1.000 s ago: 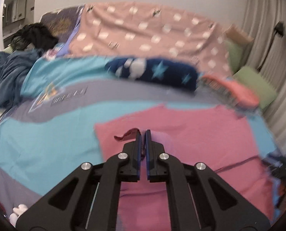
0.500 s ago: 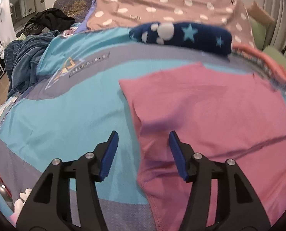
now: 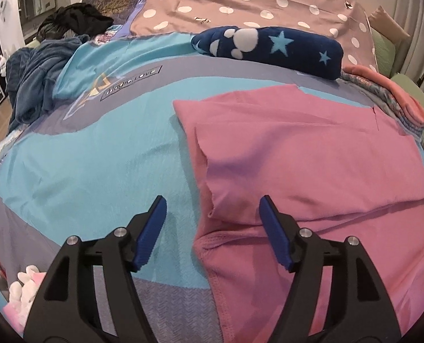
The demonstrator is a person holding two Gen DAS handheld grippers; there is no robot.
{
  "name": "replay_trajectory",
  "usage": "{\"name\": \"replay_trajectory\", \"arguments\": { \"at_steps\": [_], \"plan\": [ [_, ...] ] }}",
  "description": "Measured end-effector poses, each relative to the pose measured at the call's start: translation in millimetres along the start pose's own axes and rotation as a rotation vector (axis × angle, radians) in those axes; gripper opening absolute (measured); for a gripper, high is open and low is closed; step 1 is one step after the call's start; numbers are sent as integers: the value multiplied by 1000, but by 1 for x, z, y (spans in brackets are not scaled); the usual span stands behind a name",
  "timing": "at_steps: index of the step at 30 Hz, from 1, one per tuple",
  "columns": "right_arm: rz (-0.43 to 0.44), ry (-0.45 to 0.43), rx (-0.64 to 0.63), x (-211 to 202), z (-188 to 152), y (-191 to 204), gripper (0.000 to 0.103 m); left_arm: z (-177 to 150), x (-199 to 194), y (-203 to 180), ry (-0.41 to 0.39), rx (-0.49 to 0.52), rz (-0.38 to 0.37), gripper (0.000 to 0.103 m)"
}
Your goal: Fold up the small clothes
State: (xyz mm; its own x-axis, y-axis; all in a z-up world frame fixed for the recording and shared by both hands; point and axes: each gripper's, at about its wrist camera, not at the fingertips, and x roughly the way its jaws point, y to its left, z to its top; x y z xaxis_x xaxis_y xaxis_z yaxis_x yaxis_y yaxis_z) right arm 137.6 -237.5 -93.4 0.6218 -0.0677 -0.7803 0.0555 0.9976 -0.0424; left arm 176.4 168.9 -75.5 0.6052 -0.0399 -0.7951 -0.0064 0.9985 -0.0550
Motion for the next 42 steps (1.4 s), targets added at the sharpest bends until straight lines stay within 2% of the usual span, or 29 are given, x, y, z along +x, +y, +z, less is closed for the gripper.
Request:
{"name": "replay_trajectory", "arguments": {
  "at_steps": [2,3,5,7,8,9,11,13,14,18,21,24,27,30,32,34,35,36,37,38,40,42],
  "plan": [
    [-43,-17,-63,2,4,13,62,1,0,-2,0,-6,5,69],
    [-63,-26,-55,3,5,13,62,1,0,-4,0,-6,10,69],
    [-122,-34,74,5,10,-11,62,0,-1,-5,-2,-4,20,71],
    [33,36,324,14,5,-53,61,-2,-3,-4,0,0,14,73],
    [85,48,395,17,1,-65,61,-2,-4,-4,0,2,17,73],
    [95,35,387,14,1,-67,61,-2,-6,-4,0,6,27,73],
    [49,28,306,12,2,-56,65,0,-11,-5,-12,-5,59,73],
    [2,13,203,11,-1,-42,68,6,-23,-11,-54,-20,49,73],
    [3,11,195,10,-2,-42,70,9,-32,-19,-79,-10,30,73],
    [97,24,237,-2,-7,-59,71,23,-56,-59,-153,94,-17,73],
    [235,2,297,-16,-8,-74,71,32,-58,-89,-162,149,-63,73],
    [326,-39,368,-20,5,-93,73,36,-42,-113,-131,184,-73,73],
    [394,-32,434,11,36,-108,73,32,-19,-128,-65,190,-80,73],
    [448,16,486,50,65,-112,63,24,-5,-130,-27,201,-56,73],
    [464,48,444,74,86,-100,63,20,0,-125,-13,209,-26,73],
    [443,74,394,88,98,-86,63,21,-1,-114,-34,195,18,73],
    [414,67,357,94,104,-77,55,24,-4,-104,-55,176,37,73],
    [398,56,322,95,108,-71,36,28,-7,-92,-71,148,47,74],
    [389,59,281,96,112,-64,4,32,-9,-81,-82,116,58,74],
    [365,65,254,97,114,-60,3,35,-10,-67,-92,78,74,74],
    [294,-15,181,87,117,-54,3,41,-11,-35,-107,-7,105,75],
    [250,29,174,102,117,-56,3,38,-9,-6,-107,-82,132,75]
  ]
}}
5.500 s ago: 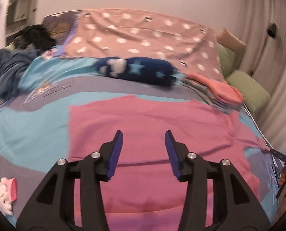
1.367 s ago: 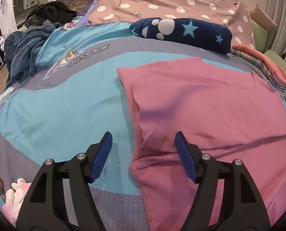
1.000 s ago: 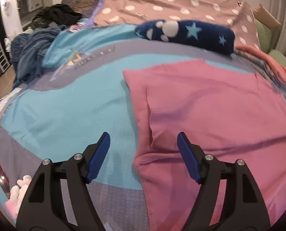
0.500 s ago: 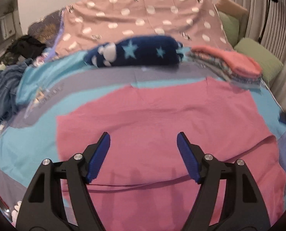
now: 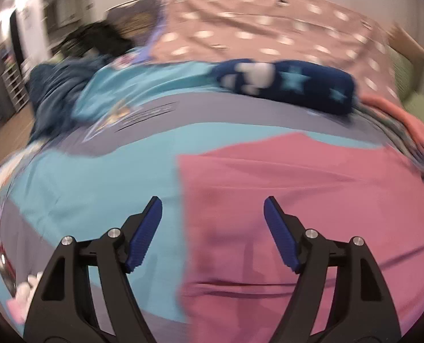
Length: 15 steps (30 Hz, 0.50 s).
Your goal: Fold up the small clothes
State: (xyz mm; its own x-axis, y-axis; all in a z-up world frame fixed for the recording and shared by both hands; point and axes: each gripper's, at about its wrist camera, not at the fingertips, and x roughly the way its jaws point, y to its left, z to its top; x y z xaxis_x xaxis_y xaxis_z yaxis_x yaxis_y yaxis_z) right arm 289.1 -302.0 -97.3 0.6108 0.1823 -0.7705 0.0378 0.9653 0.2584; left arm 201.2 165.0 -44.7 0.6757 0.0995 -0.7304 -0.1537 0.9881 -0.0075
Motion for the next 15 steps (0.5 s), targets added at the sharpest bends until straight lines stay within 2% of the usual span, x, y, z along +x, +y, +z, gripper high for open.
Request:
{"name": "replay_trajectory", "arguments": {
  "at_steps": [1,3,4,5,10,13,15],
  "plan": [
    [9,22,15,7,-2,-4,3,-4,1,12,8,-31,-1,75],
    [36,9,47,1,-3,-8,19,-13,-1,28,24,-60,-14,75],
    [22,-4,69,-7,-6,-9,33,-19,-3,34,30,-63,-18,75],
    [8,-22,83,-20,-13,-9,39,-28,-8,40,37,-59,-24,76],
    [98,-3,38,-76,-72,-8,39,-69,-41,60,52,-58,-94,77],
    [114,5,17,-113,-122,-7,39,-100,-65,66,63,-59,-183,78],
    [126,26,50,-128,-150,-11,39,-119,-78,64,76,-43,-234,78]
  ]
}}
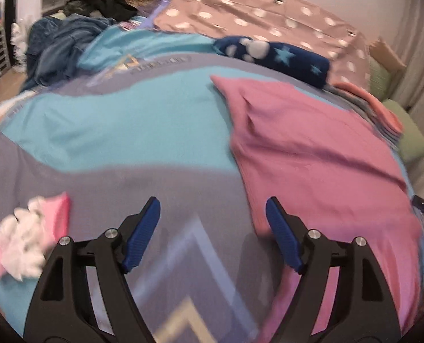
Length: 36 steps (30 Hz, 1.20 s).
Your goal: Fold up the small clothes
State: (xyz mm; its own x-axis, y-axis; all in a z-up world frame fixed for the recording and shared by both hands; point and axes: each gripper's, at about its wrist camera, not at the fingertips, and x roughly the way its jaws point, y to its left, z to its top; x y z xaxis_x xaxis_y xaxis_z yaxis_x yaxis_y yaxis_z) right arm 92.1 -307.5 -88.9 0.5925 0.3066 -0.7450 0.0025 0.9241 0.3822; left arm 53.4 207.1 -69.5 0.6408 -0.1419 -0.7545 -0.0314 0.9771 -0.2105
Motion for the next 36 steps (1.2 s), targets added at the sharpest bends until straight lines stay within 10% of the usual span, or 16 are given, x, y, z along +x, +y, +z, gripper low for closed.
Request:
{"name": "replay_trajectory", "arguments": {
  "at_steps": [12,24,29,36],
  "plan": [
    [114,35,90,-61,-92,18,39,-95,-57,-25,33,143,-204,81],
    [144,92,25,-104,-166,52,44,-139,-92,-26,30,204,-180,79],
    [97,115,-55,-115,-193,81,61,-151,-104,-16,34,186,-185,79],
    [-146,95,-115,-124,-213,77,58,-172,-120,-1,25,158,-201,79]
  ]
}}
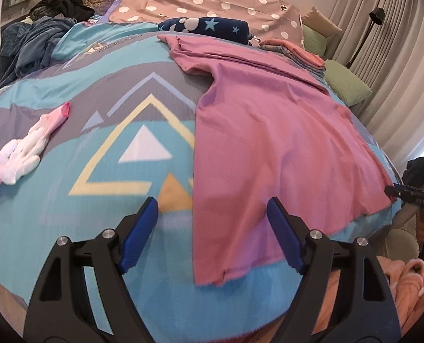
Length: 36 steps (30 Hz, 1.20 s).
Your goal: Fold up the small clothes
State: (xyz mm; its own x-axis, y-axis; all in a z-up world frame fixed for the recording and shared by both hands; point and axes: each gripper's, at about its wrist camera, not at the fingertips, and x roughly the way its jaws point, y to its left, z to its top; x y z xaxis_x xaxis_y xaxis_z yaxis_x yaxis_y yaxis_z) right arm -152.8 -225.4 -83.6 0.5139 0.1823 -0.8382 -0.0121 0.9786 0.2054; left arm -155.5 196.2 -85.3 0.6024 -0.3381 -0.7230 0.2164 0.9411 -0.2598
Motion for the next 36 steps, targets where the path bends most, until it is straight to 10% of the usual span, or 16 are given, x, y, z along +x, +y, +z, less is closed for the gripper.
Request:
{"name": "replay_trajectory", "arguments": {
  "at_steps": [5,12,16,23,30,31,32,36],
  "plan": [
    [190,-10,131,-6,-2,-22,57,-10,-9,1,15,-32,-69,79],
    [201,16,105,1,-1,-10,57,-12,-10,12,16,-129,-194,79],
    [241,35,125,2,1,-14,37,-8,-5,23,17,-202,-266,76],
    [246,46,135,1,2,-18,34,-4,-4,36,58,-236,-287,54],
    [245,58,101,7,3,-7,33,-4,-2,22,61,-140,-224,53],
    [241,64,88,9,3,-4,31,-4,-3,21,62,-136,-221,53],
    [224,64,81,10,3,-2,4,-3,-3,23,63,-140,-222,53],
    [256,23,242,-1,5,-37,2,-3,-5,33,64,-213,-249,56]
  ]
}}
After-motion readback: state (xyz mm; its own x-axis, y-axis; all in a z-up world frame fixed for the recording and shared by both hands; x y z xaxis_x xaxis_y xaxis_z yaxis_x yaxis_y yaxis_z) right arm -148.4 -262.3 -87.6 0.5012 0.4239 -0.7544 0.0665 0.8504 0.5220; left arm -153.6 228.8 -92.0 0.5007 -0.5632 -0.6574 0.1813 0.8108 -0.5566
